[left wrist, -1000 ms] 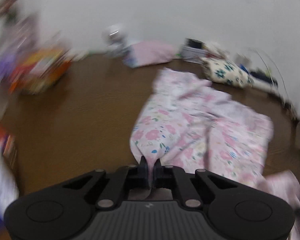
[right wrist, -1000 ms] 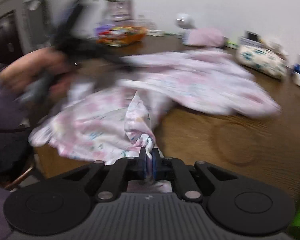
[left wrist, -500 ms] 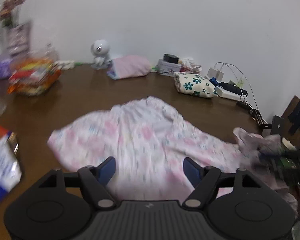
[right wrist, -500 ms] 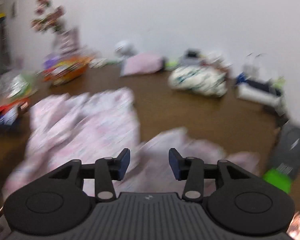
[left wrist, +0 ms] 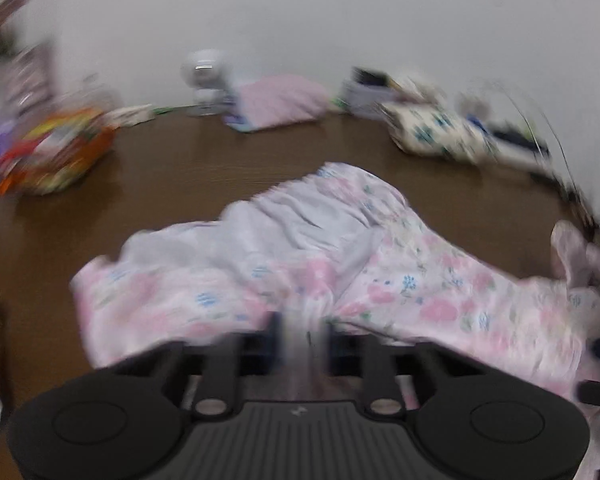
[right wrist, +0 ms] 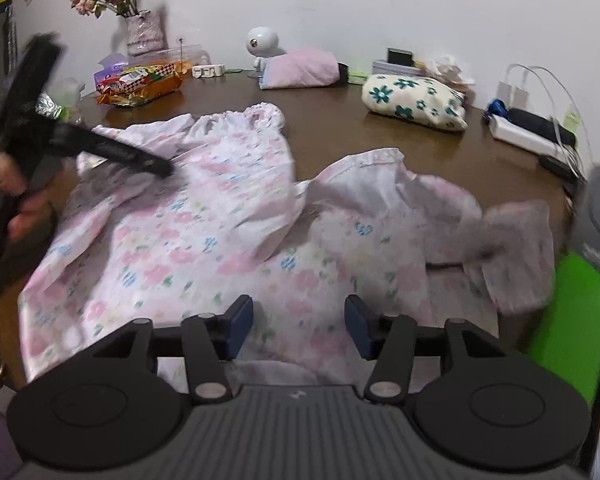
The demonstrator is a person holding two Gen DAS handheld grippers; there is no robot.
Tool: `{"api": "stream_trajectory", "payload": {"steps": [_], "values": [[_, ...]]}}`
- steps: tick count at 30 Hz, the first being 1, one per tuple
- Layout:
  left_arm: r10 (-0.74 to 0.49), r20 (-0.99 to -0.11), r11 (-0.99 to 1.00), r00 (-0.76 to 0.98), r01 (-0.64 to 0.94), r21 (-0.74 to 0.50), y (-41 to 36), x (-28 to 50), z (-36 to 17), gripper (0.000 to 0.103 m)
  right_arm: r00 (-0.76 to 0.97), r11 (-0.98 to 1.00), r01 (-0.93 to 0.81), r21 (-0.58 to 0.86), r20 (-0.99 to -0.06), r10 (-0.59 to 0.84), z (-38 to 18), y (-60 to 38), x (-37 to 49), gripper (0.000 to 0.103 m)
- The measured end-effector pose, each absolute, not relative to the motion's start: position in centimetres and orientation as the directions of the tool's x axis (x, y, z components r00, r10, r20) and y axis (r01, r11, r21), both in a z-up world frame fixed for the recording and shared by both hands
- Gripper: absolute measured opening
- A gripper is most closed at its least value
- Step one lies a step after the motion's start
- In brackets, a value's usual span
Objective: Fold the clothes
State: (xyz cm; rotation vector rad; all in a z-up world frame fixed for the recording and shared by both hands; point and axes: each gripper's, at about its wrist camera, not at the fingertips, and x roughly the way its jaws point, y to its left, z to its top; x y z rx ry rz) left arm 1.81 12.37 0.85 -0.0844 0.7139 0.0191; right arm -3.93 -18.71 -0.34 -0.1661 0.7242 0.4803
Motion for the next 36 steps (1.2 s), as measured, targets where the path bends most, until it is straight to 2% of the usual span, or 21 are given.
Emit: {"api": "stream_trajectory", "payload": {"steps": [5, 6, 9, 11, 14, 15, 16, 17, 21, 24, 26, 27, 28, 29, 30, 31, 32, 34, 35, 36], "values": [[0.102, -0.611, 0.940, 0.785, -0.277, -0.198, 18.0, -6.4, 2.0, 0.007, 0.685, 0.923, -0.385, -0.021, -0.676, 0.270, -0.1, -18.5, 1.7, 0.051], [0.123, -0.630, 0.931, 0.767, -0.310, -0.195, 18.9, -7.8, 2.0, 0.007, 0.703, 0.935, -0.353, -0.038, -0.670, 0.239, -0.2, -18.6, 2.6, 0.051], [0.169, -0.682, 0.911, 0.712, -0.377, -0.167, 20.5, -11.2, 2.1, 0.017, 0.741, 0.956, -0.287, -0.065, -0.647, 0.178, 0.2, -19.1, 4.0, 0.051], [0.159, -0.677, 0.924, 0.718, -0.350, -0.154, 20.2, -12.6, 2.9, 0.037, 0.765, 0.954, -0.295, -0.052, -0.611, 0.204, 1.4, -19.4, 3.2, 0.053], [0.072, -0.608, 0.959, 0.791, -0.223, -0.176, 18.4, -12.9, 5.1, 0.056, 0.711, 0.884, -0.464, 0.058, -0.571, 0.411, 2.9, -19.5, -0.6, 0.068], [0.038, -0.577, 0.966, 0.816, -0.177, -0.187, 17.8, -12.9, 5.8, 0.060, 0.675, 0.854, -0.516, 0.069, -0.580, 0.455, 2.8, -19.2, -1.9, 0.068], [0.005, -0.545, 0.972, 0.838, -0.132, -0.194, 17.2, -12.8, 6.5, 0.072, 0.637, 0.822, -0.565, 0.075, -0.593, 0.492, 2.5, -18.8, -3.2, 0.068], [-0.016, -0.530, 0.979, 0.848, -0.094, -0.180, 16.6, -12.1, 6.6, 0.078, 0.619, 0.807, -0.587, 0.061, -0.607, 0.497, 2.1, -18.5, -4.4, 0.068], [-0.100, -0.565, 0.986, 0.819, 0.008, -0.164, 14.4, -7.5, 4.2, 0.076, 0.614, 0.837, -0.543, 0.073, -0.645, 0.455, 0.1, -19.2, -5.7, 0.068], [-0.321, -0.587, 0.936, 0.743, 0.154, -0.317, 13.5, -5.6, 2.2, 0.074, 0.604, 0.835, -0.535, 0.125, -0.635, 0.482, 0.2, -18.7, -4.0, 0.063], [-0.424, -0.584, 0.895, 0.692, 0.220, -0.389, 13.0, -5.3, 1.3, 0.073, 0.597, 0.832, -0.532, 0.158, -0.626, 0.501, 0.4, -18.4, -2.9, 0.055], [-0.461, -0.585, 0.879, 0.668, 0.254, -0.403, 12.6, -5.6, 0.9, 0.071, 0.584, 0.823, -0.545, 0.162, -0.631, 0.511, 0.2, -17.6, -1.9, 0.054], [-0.472, -0.594, 0.875, 0.652, 0.267, -0.403, 12.3, -5.8, 0.6, 0.060, 0.567, 0.812, -0.560, 0.164, -0.639, 0.520, 0.0, -16.7, -0.8, 0.049], [-0.476, -0.604, 0.875, 0.639, 0.277, -0.397, 11.9, -6.4, 0.5, 0.049, 0.550, 0.801, -0.576, 0.166, -0.646, 0.529, -0.3, -15.9, 0.3, 0.034], [-0.481, -0.615, 0.874, 0.625, 0.288, -0.391, 11.5, -7.0, 0.4, 0.044, 0.560, 0.804, -0.579, 0.134, -0.651, 0.512, -0.4, -15.0, 1.1, 0.023], [-0.488, -0.621, 0.871, 0.614, 0.302, -0.386, 11.2, -7.7, 0.4, 0.033, 0.581, 0.814, -0.574, 0.083, -0.659, 0.477, -0.2, -14.1, 2.1, 0.008], [-0.516, -0.622, 0.857, 0.590, 0.348, -0.381, 10.5, -8.7, 0.7, 0.029, 0.614, 0.831, -0.554, 0.040, -0.655, 0.441, 0.3, -13.5, 3.4, 0.008], [-0.566, -0.625, 0.821, 0.538, 0.436, -0.368, 9.2, -10.9, 1.1, 0.030, 0.688, 0.870, -0.493, -0.027, -0.624, 0.371, 1.6, -12.6, 5.9, 0.008], [-0.570, -0.643, 0.811, 0.512, 0.476, -0.340, 8.4, -11.7, 1.2, 0.030, 0.733, 0.894, -0.447, -0.044, -0.591, 0.337, 2.4, -12.5, 7.2, 0.014], [-0.572, -0.660, 0.798, 0.487, 0.515, -0.312, 7.7, -12.6, 1.3, 0.030, 0.773, 0.917, -0.395, -0.050, -0.557, 0.303, 3.0, -12.4, 8.6, 0.024]]}}
